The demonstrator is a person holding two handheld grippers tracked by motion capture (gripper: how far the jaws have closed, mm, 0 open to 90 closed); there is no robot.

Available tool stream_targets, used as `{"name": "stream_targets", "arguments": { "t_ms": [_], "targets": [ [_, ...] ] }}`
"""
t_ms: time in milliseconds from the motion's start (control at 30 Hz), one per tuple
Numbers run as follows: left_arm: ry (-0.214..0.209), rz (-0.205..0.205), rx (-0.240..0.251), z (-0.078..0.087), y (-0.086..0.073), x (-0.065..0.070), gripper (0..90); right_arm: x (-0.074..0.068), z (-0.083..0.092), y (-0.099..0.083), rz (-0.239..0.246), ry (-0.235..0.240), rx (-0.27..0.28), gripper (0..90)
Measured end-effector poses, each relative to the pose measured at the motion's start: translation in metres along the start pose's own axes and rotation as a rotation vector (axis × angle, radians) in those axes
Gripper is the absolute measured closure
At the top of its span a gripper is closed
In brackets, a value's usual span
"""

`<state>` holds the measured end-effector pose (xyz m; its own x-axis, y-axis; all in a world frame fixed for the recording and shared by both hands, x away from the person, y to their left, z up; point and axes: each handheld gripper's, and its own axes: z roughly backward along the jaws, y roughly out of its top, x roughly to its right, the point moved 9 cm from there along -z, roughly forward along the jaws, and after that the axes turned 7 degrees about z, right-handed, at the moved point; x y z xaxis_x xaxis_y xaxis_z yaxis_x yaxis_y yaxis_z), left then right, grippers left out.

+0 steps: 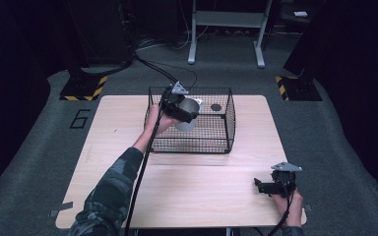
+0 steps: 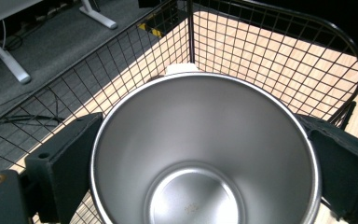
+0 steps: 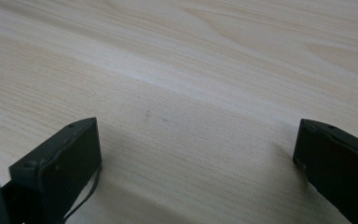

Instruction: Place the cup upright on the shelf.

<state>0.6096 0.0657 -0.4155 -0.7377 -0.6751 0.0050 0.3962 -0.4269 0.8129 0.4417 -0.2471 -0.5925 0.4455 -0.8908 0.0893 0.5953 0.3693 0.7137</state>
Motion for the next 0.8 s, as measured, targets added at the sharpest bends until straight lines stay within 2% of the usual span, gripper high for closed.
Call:
{"name": "stream_targets", "arguments": {
  "t_ms": [800],
  "targets": [
    [-0.023,0.049,-0.067,-0.028,-0.022,-0.003,6.0,0.000,0.000,0.000,0.000,-0.001,0.001,0.4]
  ]
}}
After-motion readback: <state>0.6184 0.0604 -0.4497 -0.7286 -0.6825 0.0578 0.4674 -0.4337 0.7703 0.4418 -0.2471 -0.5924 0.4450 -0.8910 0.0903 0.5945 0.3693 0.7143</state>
